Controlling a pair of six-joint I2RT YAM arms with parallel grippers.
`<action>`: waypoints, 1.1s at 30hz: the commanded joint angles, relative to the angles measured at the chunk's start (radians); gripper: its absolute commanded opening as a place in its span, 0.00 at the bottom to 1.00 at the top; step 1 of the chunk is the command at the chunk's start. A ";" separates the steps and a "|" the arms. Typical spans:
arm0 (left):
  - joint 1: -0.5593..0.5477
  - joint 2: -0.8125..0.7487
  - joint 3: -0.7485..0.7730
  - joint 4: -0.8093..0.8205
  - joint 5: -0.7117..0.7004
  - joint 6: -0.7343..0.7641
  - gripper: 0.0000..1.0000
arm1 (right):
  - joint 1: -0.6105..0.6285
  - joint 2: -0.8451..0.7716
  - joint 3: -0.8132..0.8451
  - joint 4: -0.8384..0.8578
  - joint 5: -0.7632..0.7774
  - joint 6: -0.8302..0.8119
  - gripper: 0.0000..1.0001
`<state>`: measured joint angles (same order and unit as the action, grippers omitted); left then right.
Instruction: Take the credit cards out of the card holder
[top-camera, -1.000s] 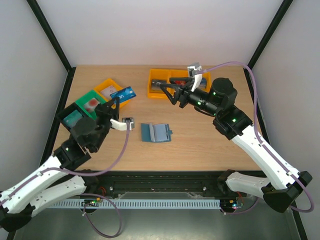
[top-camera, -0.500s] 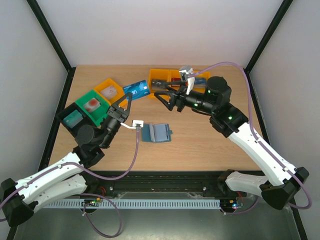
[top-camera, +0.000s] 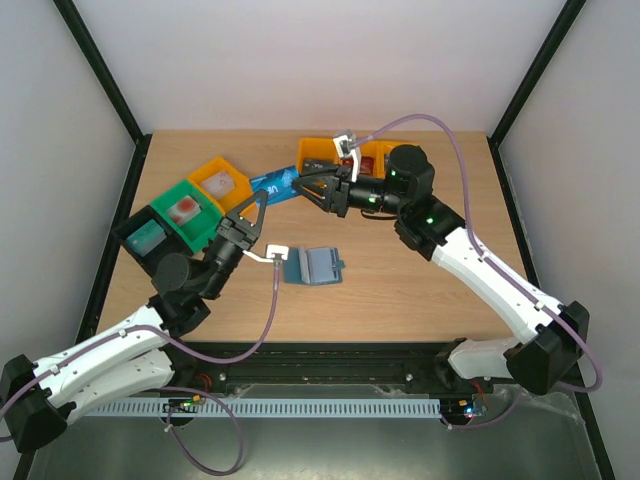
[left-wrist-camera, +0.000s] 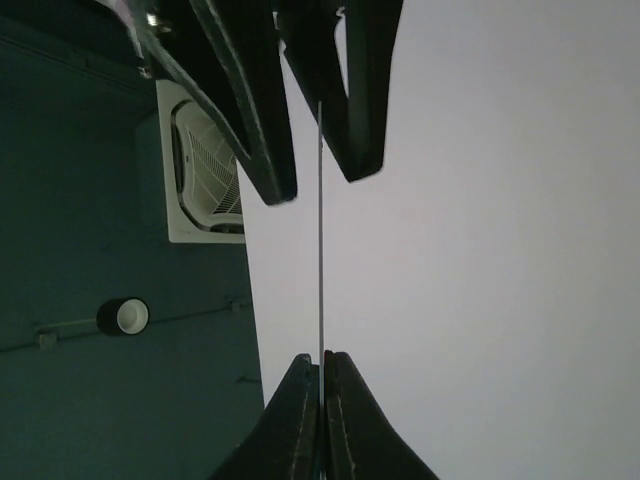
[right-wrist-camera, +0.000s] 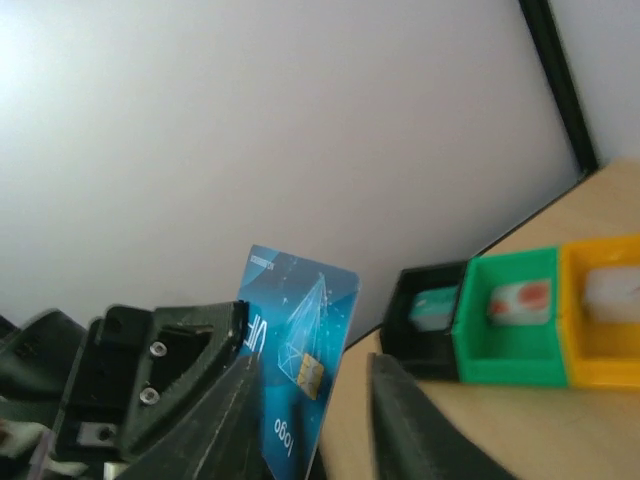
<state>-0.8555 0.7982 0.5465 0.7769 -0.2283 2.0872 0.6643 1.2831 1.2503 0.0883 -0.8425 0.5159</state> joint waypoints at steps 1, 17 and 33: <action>-0.011 -0.010 -0.007 0.042 0.000 0.091 0.02 | 0.015 0.018 -0.004 0.088 -0.078 0.045 0.15; 0.020 -0.089 -0.016 -0.668 -0.393 -0.649 0.99 | -0.401 0.063 0.027 -0.209 0.331 -0.136 0.02; 0.383 -0.266 -0.165 -0.965 -0.179 -1.791 0.99 | -0.631 0.598 0.482 -0.511 0.622 -0.371 0.02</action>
<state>-0.5537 0.5739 0.3744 -0.1513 -0.4892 0.6315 0.0364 1.8160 1.6329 -0.2981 -0.2764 0.2321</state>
